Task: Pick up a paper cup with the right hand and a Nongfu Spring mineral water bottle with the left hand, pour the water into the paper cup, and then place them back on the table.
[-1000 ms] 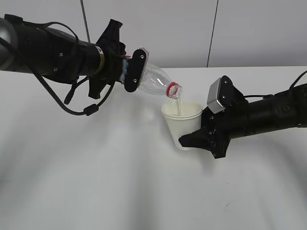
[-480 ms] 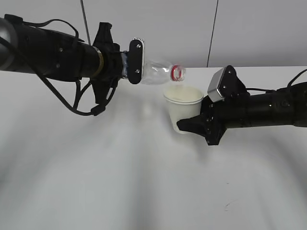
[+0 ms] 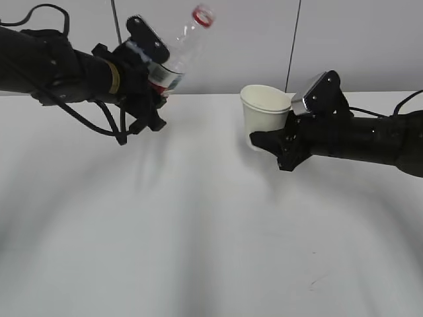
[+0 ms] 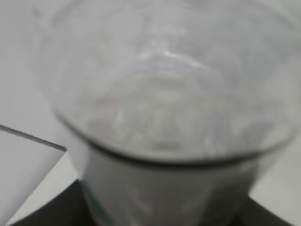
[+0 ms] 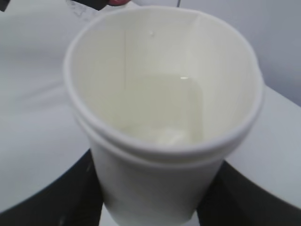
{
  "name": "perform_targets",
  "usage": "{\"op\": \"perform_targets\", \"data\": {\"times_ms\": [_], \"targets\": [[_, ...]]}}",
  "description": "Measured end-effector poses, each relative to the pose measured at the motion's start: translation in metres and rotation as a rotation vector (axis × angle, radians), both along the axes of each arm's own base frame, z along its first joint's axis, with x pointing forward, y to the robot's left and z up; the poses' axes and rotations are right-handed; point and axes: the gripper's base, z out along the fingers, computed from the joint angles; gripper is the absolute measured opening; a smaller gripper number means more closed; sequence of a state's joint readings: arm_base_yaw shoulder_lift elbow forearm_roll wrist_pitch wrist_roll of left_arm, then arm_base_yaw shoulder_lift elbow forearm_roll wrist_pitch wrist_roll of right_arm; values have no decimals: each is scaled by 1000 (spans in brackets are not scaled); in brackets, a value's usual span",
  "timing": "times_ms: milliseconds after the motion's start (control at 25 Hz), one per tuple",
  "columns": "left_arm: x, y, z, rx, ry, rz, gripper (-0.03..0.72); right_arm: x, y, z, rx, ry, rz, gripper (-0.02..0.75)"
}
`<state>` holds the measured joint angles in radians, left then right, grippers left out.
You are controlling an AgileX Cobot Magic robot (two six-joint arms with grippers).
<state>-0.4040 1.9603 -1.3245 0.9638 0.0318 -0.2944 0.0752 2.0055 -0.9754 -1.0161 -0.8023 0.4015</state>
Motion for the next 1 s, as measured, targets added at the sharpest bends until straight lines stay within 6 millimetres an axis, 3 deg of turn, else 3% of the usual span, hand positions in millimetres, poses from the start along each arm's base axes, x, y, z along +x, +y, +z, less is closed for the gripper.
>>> {"op": "perform_targets", "data": {"times_ms": [200,360,600,840,1000], "targets": [[5,9,3,-226,-1,29,329,8,-7,5,31,-44,-116,378],[-4,9,-8,-351,2,-21,329,14,-13,7,51,-85,-212,378],[-15,13,-33,-561,11,-43,329,21,-18,-20,123,-86,-302,377],[-26,13,-66,-625,59,-66,329,22,-20,-51,91,-61,-328,377],[-33,11,-88,-687,76,-105,329,22,-22,-61,83,-50,-342,377]]}}
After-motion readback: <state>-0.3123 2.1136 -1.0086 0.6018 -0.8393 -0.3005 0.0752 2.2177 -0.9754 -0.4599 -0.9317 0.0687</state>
